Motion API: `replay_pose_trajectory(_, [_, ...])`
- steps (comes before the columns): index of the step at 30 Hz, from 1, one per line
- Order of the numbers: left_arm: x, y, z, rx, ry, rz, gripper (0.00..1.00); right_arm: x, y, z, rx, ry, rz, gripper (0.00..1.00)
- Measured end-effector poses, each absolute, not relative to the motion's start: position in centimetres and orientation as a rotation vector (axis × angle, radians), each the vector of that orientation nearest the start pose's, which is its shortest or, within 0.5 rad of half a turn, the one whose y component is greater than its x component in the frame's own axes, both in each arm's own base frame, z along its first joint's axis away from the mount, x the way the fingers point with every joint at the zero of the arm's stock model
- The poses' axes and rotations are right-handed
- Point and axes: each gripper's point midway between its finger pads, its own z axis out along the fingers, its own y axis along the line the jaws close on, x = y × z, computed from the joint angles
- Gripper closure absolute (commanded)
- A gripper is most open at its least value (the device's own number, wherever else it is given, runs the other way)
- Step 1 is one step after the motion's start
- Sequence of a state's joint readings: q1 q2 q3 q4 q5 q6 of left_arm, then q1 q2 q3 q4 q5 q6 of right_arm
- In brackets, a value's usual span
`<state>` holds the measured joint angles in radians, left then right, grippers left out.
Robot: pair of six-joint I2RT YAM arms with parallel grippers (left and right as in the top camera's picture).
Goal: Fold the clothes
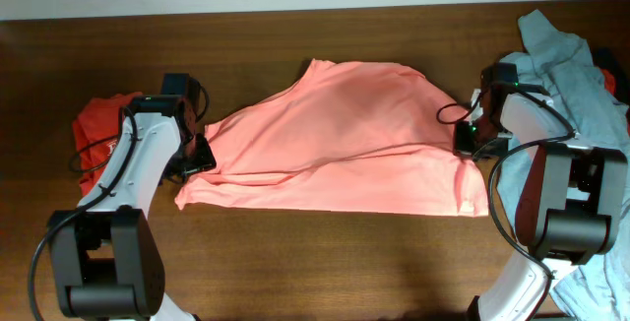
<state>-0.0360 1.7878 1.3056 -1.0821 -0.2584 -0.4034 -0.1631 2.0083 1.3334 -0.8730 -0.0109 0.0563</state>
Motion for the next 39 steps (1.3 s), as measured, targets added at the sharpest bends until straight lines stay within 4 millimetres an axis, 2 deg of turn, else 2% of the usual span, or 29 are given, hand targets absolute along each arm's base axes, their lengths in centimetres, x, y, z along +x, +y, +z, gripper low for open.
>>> replay_pose_trajectory(9, [32.4, 3.2, 7.1, -0.537, 3.01, 0.387, 0.24, 29.7, -6.5, 0.2, 0.455, 3.334, -0.15, 0.96])
replay_pose_trajectory(12, [32.4, 3.2, 7.1, -0.531, 3.011, 0.387, 0.24, 29.2, -6.7, 0.0, 0.488, 3.341, -0.18, 0.9])
replay_pose_trajectory(17, [32.9, 3.2, 7.2, -0.498, 3.005, 0.382, 0.24, 29.3, -6.9, 0.0, 0.517, 3.329, -0.196, 0.71])
replay_pose_trajectory(20, [34.2, 3.2, 8.2, -0.428, 2.976, 0.366, 0.15, 29.9, -6.9, 0.7, 0.51, 3.316, -0.194, 0.46])
replay_pose_trajectory(24, [38.3, 2.5, 11.1, -0.267, 2.867, 0.29, 0.13, 31.7, -7.2, 3.5, 0.509, 3.244, -0.19, 0.45])
replay_pose_trajectory(27, [41.3, 1.4, 12.8, -0.145, 2.771, 0.198, 0.13, 33.4, -7.5, 7.0, 0.492, 3.157, -0.184, 0.46])
replay_pose_trajectory(28, [42.1, 0.9, 13.1, -0.102, 2.745, 0.164, 0.13, 34.1, -7.6, 8.8, 0.486, 3.118, -0.183, 0.46])
replay_pose_trajectory(29, [42.3, 0.7, 13.2, -0.08, 2.739, 0.149, 0.13, 34.3, -7.6, 9.7, 0.483, 3.099, -0.18, 0.47])
replay_pose_trajectory(33, [42.7, -0.2, 13.0, -0.005, 2.736, 0.088, 0.15, 35.0, -7.6, 12.8, 0.472, 3.034, -0.16, 0.49])
replay_pose_trajectory(36, [42.8, -0.8, 11.8, 0.03, 2.765, 0.053, 0.18, 35.1, -7.5, 13.3, 0.47, 3.022, -0.149, 0.49])
replay_pose_trajectory(39, [43.1, -1.1, 9.1, 0.063, 2.819, 0.029, 0.22, 35.1, -7.3, 13.2, 0.465, 3.026, -0.137, 0.5])
